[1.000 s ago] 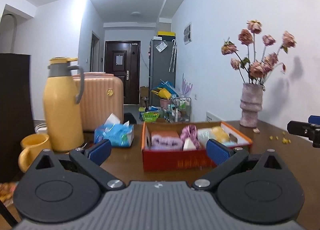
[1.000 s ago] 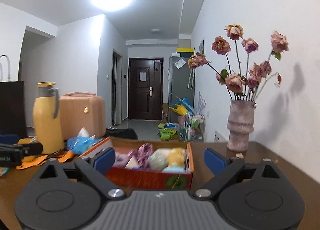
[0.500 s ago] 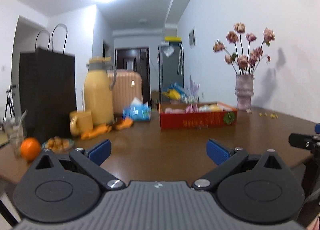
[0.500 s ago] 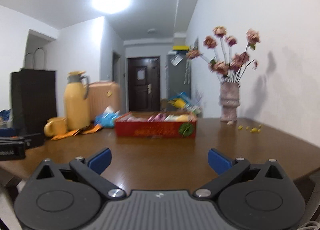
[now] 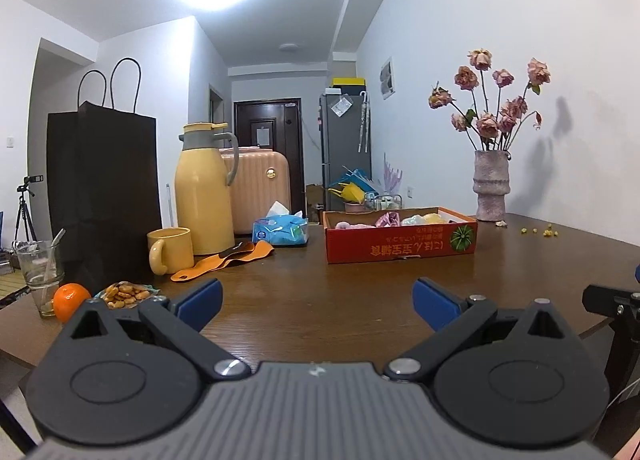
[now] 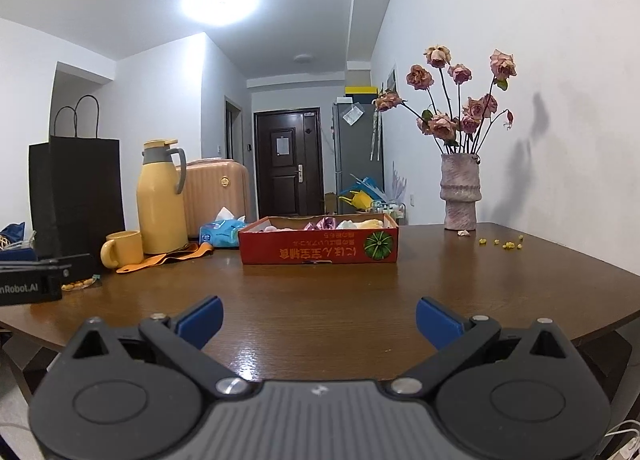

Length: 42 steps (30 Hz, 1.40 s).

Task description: Organize soft objects

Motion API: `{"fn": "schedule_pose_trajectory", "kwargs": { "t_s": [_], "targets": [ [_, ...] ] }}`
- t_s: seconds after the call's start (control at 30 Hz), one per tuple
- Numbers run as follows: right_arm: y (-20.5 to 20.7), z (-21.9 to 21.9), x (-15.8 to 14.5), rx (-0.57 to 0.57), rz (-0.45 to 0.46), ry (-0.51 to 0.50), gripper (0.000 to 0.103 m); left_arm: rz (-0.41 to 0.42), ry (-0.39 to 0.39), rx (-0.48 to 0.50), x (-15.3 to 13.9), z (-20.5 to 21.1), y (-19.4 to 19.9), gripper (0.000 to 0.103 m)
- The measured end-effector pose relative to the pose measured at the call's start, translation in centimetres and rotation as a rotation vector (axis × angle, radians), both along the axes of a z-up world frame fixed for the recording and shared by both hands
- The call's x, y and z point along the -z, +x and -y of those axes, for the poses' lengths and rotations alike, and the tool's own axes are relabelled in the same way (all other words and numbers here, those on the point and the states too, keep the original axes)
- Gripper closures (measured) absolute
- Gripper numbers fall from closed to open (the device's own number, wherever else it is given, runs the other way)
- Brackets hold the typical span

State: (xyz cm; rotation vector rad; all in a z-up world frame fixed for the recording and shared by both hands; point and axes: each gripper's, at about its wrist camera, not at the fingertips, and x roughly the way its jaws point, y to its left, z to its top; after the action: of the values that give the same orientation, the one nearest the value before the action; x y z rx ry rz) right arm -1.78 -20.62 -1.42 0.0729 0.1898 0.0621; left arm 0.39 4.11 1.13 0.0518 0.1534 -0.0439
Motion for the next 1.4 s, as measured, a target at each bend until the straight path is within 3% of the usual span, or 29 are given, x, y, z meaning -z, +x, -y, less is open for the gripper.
{"fn": "schedule_pose_trajectory", "kwargs": {
  "t_s": [1.4],
  "targets": [
    [0.45,-0.56,0.16,-0.018,-0.012,-0.005,0.000,-0.016,-0.008,0.023,0.27,-0.03,0.11,0.000]
  ]
}}
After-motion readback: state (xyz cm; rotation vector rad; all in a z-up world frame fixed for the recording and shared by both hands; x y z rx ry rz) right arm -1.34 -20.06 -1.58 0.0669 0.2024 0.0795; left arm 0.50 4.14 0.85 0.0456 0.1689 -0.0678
